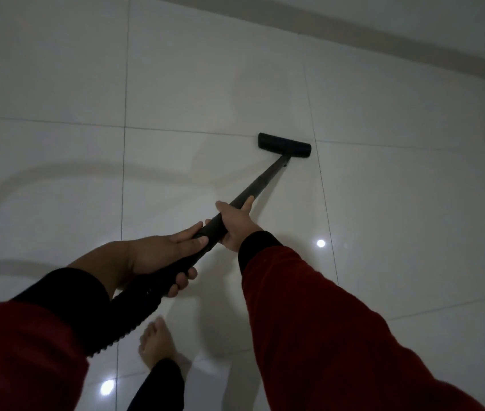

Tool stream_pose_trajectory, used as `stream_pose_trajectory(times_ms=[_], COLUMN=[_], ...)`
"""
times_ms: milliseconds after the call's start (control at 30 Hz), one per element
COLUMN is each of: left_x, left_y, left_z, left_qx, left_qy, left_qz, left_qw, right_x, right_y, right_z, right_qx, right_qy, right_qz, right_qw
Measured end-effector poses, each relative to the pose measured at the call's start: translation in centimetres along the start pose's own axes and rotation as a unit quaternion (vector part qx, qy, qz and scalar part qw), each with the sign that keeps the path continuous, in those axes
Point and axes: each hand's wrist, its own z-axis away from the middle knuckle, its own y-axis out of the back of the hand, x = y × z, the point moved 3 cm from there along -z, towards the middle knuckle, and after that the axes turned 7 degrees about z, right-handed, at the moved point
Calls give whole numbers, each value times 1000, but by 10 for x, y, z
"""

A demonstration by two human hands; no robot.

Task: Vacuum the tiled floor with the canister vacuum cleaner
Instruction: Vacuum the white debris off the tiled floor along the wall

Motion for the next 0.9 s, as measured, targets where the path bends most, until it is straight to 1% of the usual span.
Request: stream_pose_trajectory(times_ms=[133, 267, 533, 667, 767, 900], left_x=[56, 102, 192, 236, 265, 304], left_y=[18, 30, 55, 52, 45, 48], left_z=[-9, -28, -87, -117, -136, -151], left_qx=[-5, -4, 11, 6, -3, 8], left_qy=[2, 0, -14, -11, -26, -38], left_qz=[-5, 3, 50, 92, 111, 128], left_qw=[1000, 1000, 999, 996, 994, 991], right_x=[-48, -92, -185, -237, -273, -312], right_y=[-22, -29, -41, -36, -30, -36], right_z=[-20, -50, -127, -159, -178, -201], right_qx=[16, 23, 4, -2, -5, -11], right_qy=[-2, -5, -4, -8, -3, 3], right_qz=[-11, -4, 44, 78, 107, 131], right_qw=[1000, 1000, 999, 997, 994, 991])
